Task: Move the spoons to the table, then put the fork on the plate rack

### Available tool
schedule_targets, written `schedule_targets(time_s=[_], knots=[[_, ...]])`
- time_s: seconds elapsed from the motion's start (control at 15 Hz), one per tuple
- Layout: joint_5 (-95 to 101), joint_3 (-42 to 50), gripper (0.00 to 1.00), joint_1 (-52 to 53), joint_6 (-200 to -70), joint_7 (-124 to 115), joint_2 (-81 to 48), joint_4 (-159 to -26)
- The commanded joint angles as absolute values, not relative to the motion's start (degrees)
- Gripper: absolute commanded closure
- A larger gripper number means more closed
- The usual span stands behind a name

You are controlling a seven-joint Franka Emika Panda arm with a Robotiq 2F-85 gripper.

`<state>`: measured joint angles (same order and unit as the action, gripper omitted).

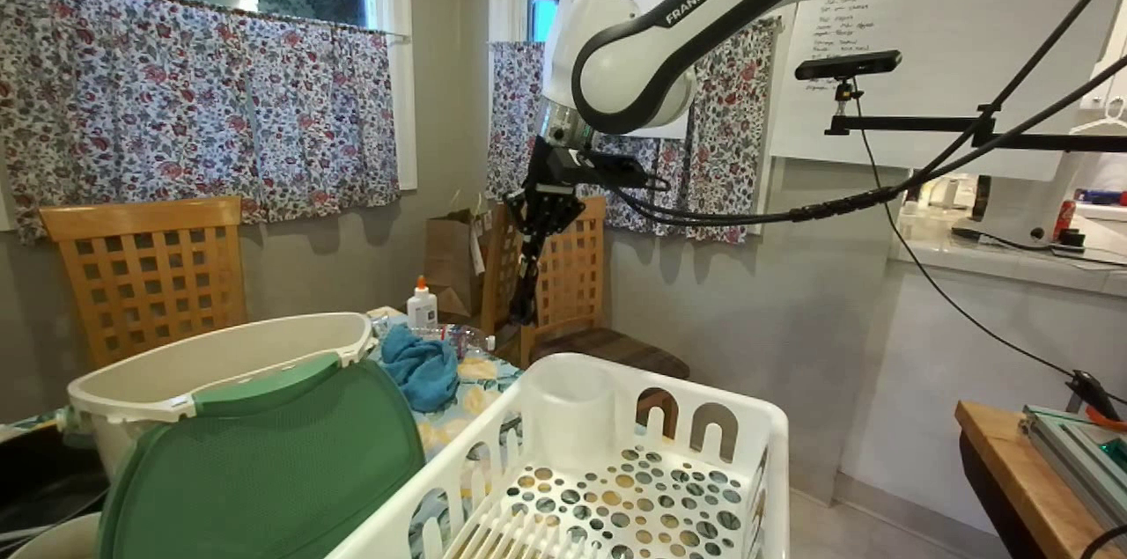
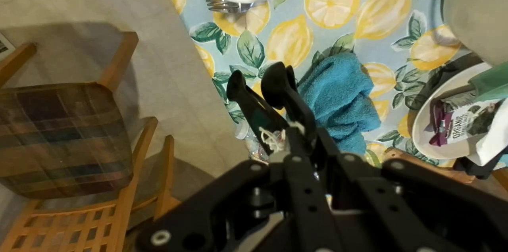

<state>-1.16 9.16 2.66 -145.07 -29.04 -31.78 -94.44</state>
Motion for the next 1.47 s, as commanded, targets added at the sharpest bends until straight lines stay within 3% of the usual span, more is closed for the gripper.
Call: schedule_targets(time_s=[0.0, 0.4, 0.47, 0.6, 1.13, 1.4], knots=[[-3.04, 7.63, 0.97, 0.81, -146.69, -26.57, -37.43, -88.52], [-3.95, 6.35, 0.97, -0.53, -145.38, -24.39, -45.56, -79.17], [-4.18, 6.09, 0.64, -0.59, -145.03, -24.24, -46.46, -77.98], [-4.49, 5.81, 0.56, -0.71, -145.11, -24.05, -47.80, -76.26], [-5.84, 4.54, 0.01, -1.11, -144.29, -23.43, -45.81, -78.28], [-8.73, 2.01, 0.00, -2.57, -139.68, -19.79, -42.26, -83.49]])
